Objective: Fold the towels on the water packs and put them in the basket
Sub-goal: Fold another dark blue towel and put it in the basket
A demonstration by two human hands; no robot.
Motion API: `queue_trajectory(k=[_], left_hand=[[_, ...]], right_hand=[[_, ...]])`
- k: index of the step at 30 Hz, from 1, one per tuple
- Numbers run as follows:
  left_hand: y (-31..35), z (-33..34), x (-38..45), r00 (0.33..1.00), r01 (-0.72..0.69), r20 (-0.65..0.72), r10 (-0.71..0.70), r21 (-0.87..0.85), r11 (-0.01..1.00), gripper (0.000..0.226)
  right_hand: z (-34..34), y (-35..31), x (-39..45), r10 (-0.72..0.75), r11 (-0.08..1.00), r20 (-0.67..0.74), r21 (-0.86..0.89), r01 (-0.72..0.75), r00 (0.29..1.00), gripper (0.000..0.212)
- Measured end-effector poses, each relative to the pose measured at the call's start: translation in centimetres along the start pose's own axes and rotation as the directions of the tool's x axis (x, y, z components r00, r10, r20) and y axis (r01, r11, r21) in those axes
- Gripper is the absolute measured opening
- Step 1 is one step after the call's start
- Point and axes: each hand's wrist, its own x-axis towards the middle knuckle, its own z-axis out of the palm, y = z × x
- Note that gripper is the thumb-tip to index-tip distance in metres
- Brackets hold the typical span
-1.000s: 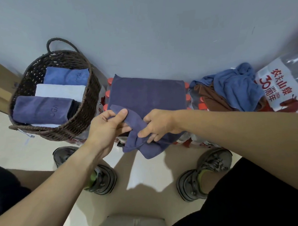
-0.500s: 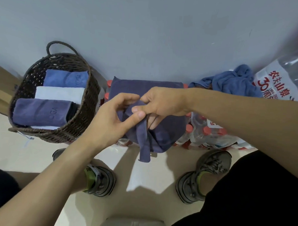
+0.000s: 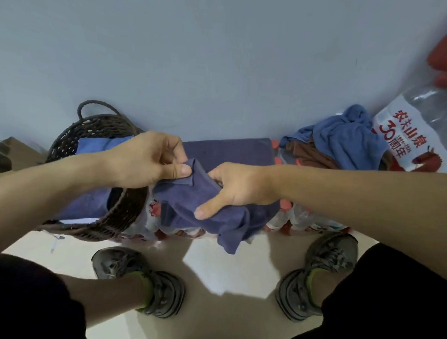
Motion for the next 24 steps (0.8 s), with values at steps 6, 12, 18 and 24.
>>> queue_trajectory(k=[6, 12, 18, 24], left_hand=[[-1.1, -1.5, 0.1, 0.930, 0.201, 0.313, -0.191, -0.002, 0.980, 0.030], [-2.6, -2.0, 1.3, 0.835, 0.263, 0.498, -0.234, 0.011, 0.965, 0.011], [-4.1, -5.0, 5.2, 0.760, 0.383, 0.528, -0.379, 0.109, 0.917, 0.029], [-5.7, -5.8, 9.1, 0.802, 0.493, 0.353, -0.481, 0.063, 0.868, 0.017]], right_hand=[[-2.0, 1.7, -1.7, 0.330, 0.863, 0.134, -0.443, -0.241, 0.934, 0.013], [-7.1, 3.9, -4.6, 0.484, 0.850, 0.225, -0.352, -0.393, 0.846, 0.011], [-11.4, 5.2, -5.7, 0.358, 0.912, 0.075, 0.186, -0.366, 0.931, 0.024], [-12.2, 5.9, -2.8, 0.310, 0.847, -0.238, 0.508, -0.155, 0.920, 0.033]])
